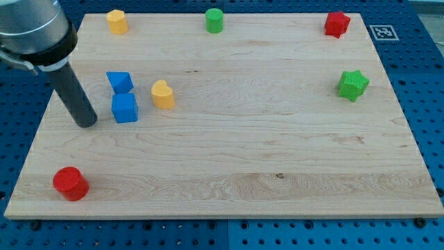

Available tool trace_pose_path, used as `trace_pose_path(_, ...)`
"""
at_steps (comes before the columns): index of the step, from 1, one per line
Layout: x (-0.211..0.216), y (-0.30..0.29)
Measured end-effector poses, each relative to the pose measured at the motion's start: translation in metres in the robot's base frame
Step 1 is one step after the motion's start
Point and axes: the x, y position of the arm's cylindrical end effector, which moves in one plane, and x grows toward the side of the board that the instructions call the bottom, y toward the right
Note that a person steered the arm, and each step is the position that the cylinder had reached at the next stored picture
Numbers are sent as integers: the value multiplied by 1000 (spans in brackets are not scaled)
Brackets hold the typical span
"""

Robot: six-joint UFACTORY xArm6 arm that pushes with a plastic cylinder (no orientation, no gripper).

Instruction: Slide the cube to the bottom left of the heart

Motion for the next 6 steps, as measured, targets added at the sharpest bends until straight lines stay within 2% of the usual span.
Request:
trace_pose_path(2,-21,28)
trace_pose_path(3,-36,62)
trace_pose_path(6,-49,14)
